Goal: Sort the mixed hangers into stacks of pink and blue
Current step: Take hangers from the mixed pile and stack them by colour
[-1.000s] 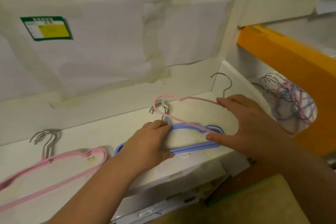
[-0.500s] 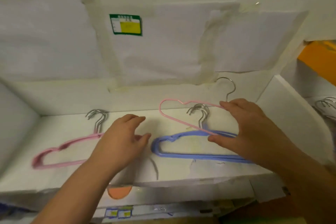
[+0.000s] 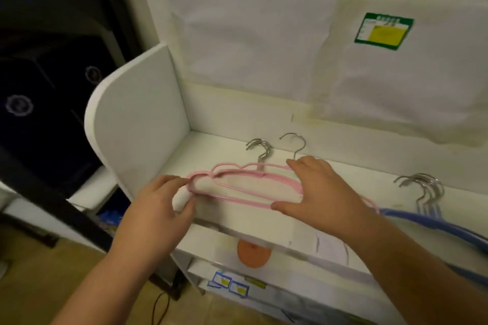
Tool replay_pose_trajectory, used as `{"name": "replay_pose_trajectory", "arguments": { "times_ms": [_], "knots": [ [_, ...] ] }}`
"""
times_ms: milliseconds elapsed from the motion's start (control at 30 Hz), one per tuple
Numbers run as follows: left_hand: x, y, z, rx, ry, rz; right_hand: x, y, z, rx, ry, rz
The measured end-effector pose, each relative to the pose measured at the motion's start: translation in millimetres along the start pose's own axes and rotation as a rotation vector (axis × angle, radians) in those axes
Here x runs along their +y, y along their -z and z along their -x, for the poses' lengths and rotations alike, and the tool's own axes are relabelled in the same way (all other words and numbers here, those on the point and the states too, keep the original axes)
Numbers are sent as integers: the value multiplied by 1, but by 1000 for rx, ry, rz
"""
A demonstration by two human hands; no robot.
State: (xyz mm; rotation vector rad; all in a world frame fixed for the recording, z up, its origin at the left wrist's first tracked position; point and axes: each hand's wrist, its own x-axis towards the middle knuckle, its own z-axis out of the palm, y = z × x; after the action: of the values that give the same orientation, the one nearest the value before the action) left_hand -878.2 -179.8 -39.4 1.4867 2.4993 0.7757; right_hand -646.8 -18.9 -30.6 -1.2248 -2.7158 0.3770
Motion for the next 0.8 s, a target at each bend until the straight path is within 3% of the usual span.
{"name": "replay_pose_trajectory", "arguments": {
  "times_ms": [200,500,800],
  "knots": [
    [-24,9,7,-27,19,-28,-39,-33,-33,-33,57,21],
    [-35,3,0,-49,-10,-7,-42,-44,-38,-57,29,95],
    [16,-5,-14,-56,-241,-32,1,9,29,138,-126,28]
  ]
}}
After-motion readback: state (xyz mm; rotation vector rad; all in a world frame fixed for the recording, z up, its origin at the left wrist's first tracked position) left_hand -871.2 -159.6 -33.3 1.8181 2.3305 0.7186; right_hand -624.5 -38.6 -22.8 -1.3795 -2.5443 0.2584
